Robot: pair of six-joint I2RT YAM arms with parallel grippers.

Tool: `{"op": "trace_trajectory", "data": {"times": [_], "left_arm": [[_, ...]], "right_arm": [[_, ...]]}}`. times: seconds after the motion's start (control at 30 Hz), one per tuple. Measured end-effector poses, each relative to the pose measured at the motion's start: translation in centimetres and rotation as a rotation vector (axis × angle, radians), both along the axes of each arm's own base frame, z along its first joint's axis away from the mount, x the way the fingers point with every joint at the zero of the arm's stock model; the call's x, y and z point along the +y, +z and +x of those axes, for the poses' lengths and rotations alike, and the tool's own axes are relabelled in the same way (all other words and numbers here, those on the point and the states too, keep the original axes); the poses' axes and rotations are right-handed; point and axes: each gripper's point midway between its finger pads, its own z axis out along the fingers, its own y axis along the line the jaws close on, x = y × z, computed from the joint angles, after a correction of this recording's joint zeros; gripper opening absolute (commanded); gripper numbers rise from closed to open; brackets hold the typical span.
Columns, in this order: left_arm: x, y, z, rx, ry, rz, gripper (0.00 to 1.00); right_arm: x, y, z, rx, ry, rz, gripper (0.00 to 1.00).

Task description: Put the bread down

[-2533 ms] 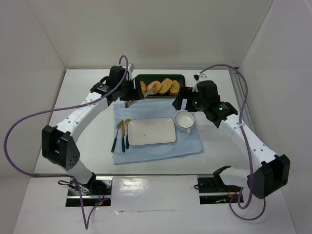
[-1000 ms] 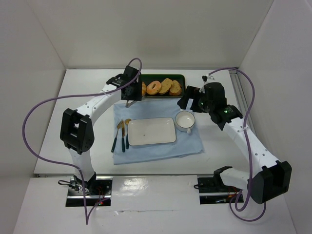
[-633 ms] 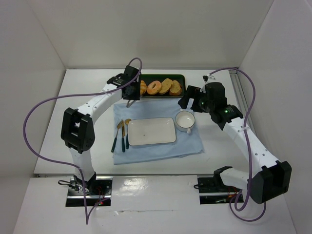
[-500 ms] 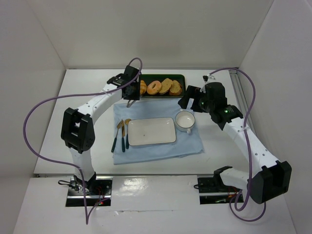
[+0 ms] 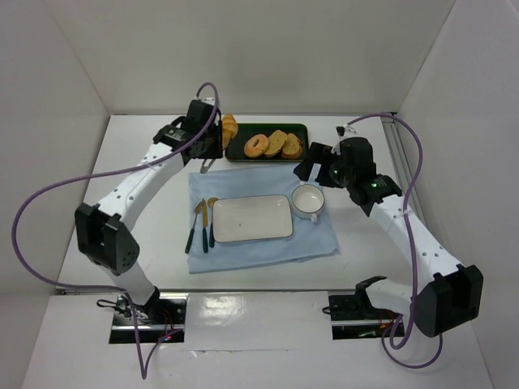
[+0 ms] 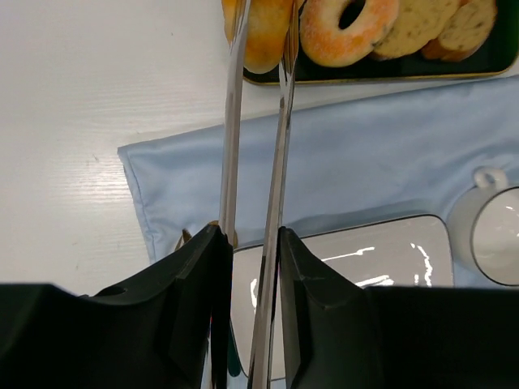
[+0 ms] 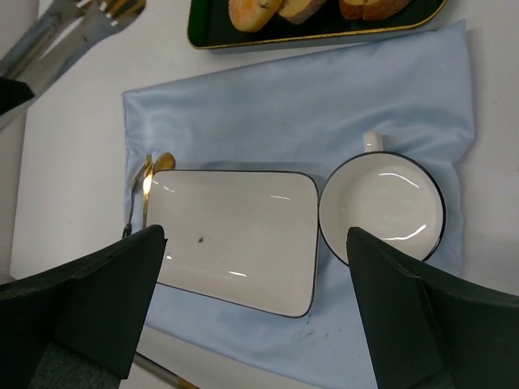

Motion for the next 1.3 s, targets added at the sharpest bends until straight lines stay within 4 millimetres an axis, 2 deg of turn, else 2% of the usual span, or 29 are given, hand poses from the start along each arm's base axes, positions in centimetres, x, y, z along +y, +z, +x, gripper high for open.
{"op": "trace_trajectory", "data": {"times": [0.1, 0.2, 0.37, 0.57, 0.77, 0.97, 1.3], "left_arm": [[0.5, 3.2, -1.3, -0.059, 0.017, -0.043, 0.45], [1.0, 4.8, -3.1, -0.078, 0.031, -0.084, 0.46], [1.4, 5.0, -7.6, -0.016, 0.045, -0.126, 0.46], [0.2, 5.2, -14.9, 0.065, 0.002, -0.169, 0.46], [-0.1, 5.5, -20.3, 0.130, -0.006, -0.221, 0.46], [-0.3, 4.3, -23.4, 0.204, -0.012, -0.215, 0.46], [0.8, -1.9, -26.7, 0.349, 0.019, -0.119, 0.45]], "right_arm": [[0.3, 0.1, 0.2, -0.001, 0.006, 0.016, 1.00], [0.5, -0.2, 0.7, 0.000, 0.007, 0.019, 1.00], [0.8, -0.4, 2.3, 0.007, -0.001, -0.002, 1.00], [1.3, 1.4, 6.5, -0.044, -0.027, -0.023, 1.00], [2.1, 2.7, 11.0, -0.080, -0.043, -0.028, 1.00], [2.1, 3.1, 14.0, -0.091, -0.066, -0.033, 1.00], [-0.2, 5.4, 15.6, -0.139, -0.119, -0.022, 1.00]]}}
